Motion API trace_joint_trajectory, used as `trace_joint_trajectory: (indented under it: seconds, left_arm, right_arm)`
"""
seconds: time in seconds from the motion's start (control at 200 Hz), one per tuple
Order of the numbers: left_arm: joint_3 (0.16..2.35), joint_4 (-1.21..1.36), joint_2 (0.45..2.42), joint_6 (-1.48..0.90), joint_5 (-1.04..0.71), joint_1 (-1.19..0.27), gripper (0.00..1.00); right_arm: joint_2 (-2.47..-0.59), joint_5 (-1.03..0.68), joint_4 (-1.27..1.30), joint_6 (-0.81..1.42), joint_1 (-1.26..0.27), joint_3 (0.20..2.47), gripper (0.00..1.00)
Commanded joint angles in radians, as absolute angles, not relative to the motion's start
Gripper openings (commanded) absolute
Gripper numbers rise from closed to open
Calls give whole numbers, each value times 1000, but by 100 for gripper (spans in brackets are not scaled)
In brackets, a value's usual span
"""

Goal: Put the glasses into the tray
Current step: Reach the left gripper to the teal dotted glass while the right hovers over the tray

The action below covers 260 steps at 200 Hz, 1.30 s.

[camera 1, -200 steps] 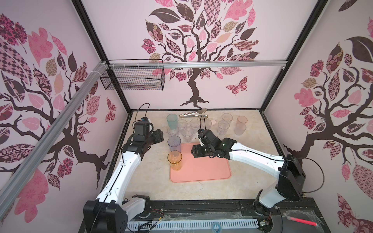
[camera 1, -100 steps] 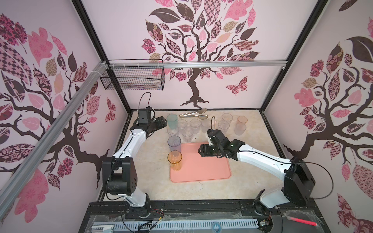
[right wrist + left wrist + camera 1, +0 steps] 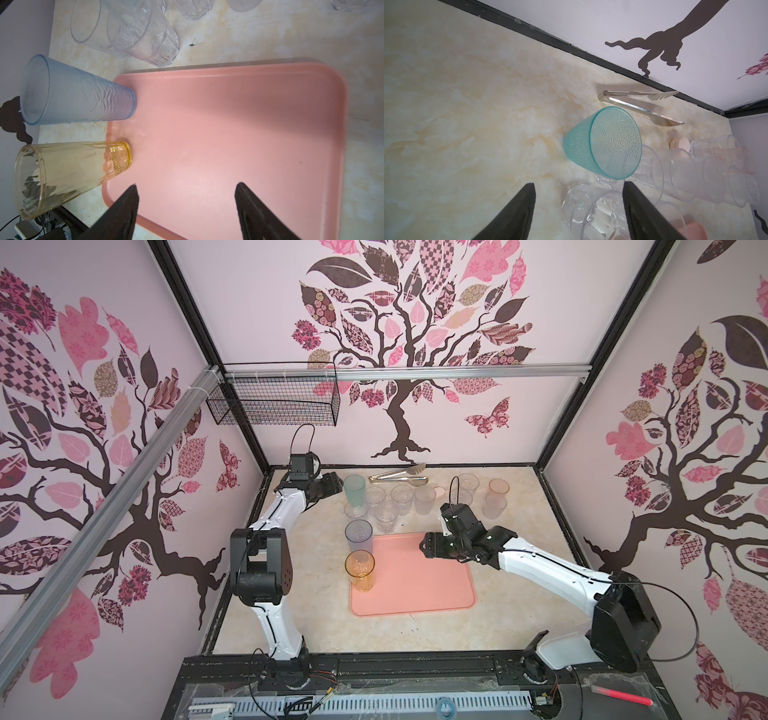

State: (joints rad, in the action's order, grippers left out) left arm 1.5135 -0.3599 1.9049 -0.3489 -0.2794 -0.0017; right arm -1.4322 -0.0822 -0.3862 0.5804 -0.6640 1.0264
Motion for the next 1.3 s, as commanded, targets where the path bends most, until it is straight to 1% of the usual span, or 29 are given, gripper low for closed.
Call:
trace_joint_trajectory:
  seconds: [0.0, 0.14, 0.43, 0.54, 0.63, 0.915, 1.025, 1.15, 1.295]
  left_arm:
    - [1585, -365, 1954, -338, -274, -7, 69]
    - [1635, -409, 2009, -313, -237, -27, 64]
    - [1657, -401, 2032, -325, -215, -46, 60]
    - [1693, -414, 2059, -329, -201, -54, 55]
    - [1728, -440, 2087, -295, -147, -77, 51]
    - [1788, -454, 2119, -243, 35, -123, 46]
    - [1800, -430, 2133, -255, 8, -126, 44]
    - [1841, -449, 2174, -254, -1, -138, 41]
    - [1876, -466, 2205, -259, 3, -142, 32]
  right_arm:
    - [-1399, -81, -417, 577, -657, 1035, 76]
    - [-1420, -86, -414, 579, -657, 1036, 76]
    - [-1479, -120, -414, 591, -658, 1072, 76]
    - [-1485, -124, -415, 597, -658, 1071, 76]
    - [-1489, -125, -427, 597, -658, 1076, 76]
    - [-1487, -133, -446, 601, -657, 1084, 76]
    - [-1489, -144, -445, 607, -658, 1079, 77]
    - [-1490, -152, -445, 609, -658, 1076, 77]
    - [-1484, -151, -449, 606, -658, 1069, 78]
